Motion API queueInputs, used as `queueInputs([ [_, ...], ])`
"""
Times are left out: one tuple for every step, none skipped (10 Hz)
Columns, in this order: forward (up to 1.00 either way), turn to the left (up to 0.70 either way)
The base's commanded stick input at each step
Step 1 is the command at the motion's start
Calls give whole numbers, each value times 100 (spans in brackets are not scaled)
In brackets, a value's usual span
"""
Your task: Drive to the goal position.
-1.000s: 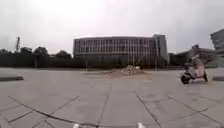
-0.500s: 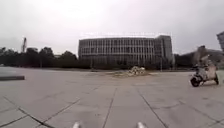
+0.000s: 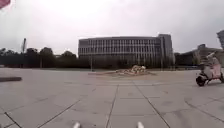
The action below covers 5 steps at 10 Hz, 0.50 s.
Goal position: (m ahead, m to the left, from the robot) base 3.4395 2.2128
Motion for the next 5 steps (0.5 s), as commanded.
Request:
queueInputs([
  [50,0],
  [50,0],
  [50,0],
  [50,0],
  [50,0],
])
